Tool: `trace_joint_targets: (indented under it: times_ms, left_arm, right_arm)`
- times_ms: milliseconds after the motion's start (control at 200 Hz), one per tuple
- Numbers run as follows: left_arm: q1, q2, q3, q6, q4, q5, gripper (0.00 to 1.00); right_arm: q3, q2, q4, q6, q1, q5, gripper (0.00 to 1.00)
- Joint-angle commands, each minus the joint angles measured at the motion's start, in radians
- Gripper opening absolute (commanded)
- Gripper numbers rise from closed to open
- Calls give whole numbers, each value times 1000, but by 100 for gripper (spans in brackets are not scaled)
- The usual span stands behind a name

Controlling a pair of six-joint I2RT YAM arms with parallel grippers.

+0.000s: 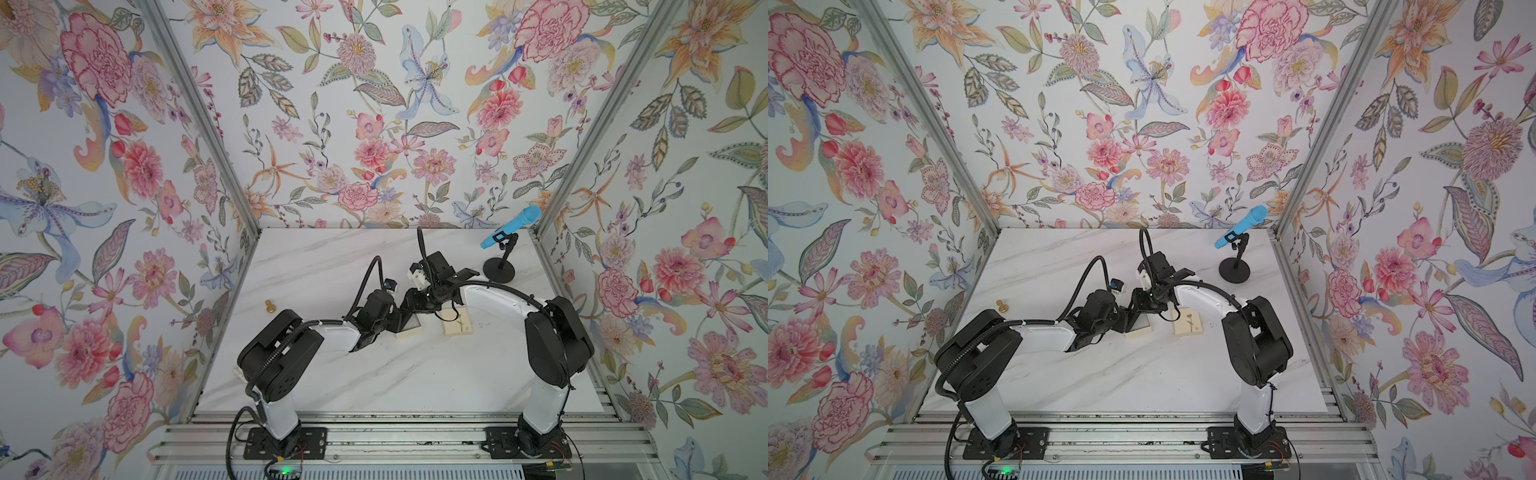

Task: Take the necklace out of the lift-off lid jewelry box
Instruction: Place the inner lining in the jewelry box.

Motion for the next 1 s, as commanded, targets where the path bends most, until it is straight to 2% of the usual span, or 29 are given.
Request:
trace_joint_targets:
  times_ms: [0, 70, 130, 210, 340, 605, 996]
  left_arm:
    - [-20, 8, -29, -16, -65, 11, 24]
    - [-20, 3, -29, -16, -63, 9, 24]
    - [-21, 1, -31, -16, -63, 7, 24]
    - [-21, -4, -34, -15, -65, 7, 24]
    - [-23, -25, -45, -12, -64, 8, 24]
    - [-38, -92, -67, -2, -28, 55, 24]
    - [-65, -22, -31, -13, -19, 76, 25]
  right_arm:
    - [-19, -13, -3, -5, 5, 17, 43]
    - [-26, 0, -3, -3, 6, 15, 39]
    - [-31, 5, -2, -1, 7, 19, 23]
    - [-39, 3, -2, 3, 7, 31, 8]
    - [-57, -3, -2, -1, 5, 39, 1]
    - [-74, 36, 3, -2, 7, 61, 0]
    - [-86, 93, 5, -2, 10, 99, 0]
